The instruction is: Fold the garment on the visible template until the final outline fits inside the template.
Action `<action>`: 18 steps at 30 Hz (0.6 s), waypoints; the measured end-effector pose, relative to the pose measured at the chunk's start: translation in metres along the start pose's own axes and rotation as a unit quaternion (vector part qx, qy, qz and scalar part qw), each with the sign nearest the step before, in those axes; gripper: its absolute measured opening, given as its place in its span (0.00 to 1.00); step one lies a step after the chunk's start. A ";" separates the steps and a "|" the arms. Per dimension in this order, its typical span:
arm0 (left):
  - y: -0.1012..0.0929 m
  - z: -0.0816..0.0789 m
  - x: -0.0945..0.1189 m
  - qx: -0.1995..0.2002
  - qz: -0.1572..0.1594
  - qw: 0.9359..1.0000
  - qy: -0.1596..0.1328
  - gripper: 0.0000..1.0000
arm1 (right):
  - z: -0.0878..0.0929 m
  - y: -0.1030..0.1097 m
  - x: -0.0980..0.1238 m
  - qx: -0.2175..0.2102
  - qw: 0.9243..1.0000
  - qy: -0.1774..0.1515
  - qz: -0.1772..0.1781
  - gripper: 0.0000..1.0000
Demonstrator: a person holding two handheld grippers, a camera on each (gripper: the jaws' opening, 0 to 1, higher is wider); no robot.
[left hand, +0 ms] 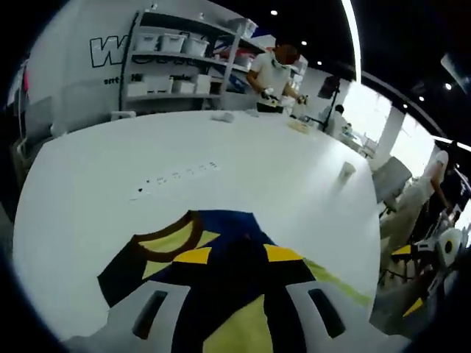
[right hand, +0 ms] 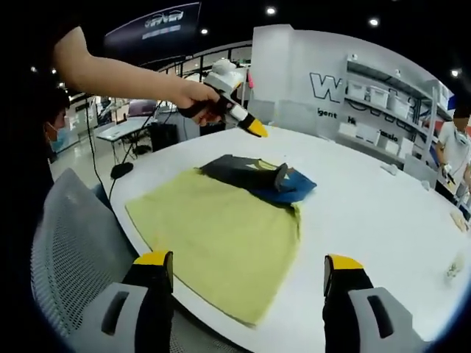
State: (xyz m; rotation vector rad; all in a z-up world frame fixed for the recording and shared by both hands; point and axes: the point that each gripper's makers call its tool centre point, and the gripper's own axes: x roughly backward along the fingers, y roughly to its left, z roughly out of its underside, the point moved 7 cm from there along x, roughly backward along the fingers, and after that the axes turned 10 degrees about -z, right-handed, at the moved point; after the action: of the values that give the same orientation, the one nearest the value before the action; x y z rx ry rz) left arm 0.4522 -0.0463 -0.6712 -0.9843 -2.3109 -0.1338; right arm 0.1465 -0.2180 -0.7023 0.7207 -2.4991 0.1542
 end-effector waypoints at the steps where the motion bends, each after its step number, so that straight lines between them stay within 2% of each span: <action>1: 0.003 0.002 0.004 -0.001 0.000 1.000 -0.004 0.29 | -0.001 -0.001 0.000 0.002 1.000 -0.001 0.001 0.83; 11: 0.012 0.015 0.034 -0.007 -0.015 0.999 -0.027 0.43 | -0.009 -0.015 -0.007 0.019 1.000 -0.005 0.001 0.83; 18: 0.016 0.027 0.062 -0.011 -0.033 0.998 -0.053 0.53 | -0.014 -0.026 -0.018 0.051 0.999 -0.003 0.001 0.81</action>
State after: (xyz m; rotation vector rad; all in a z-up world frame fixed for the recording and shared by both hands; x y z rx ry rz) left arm 0.4164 0.0123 -0.6590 -0.9463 -2.4441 -0.1374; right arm 0.1796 -0.2289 -0.7003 0.7618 -2.5111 0.2825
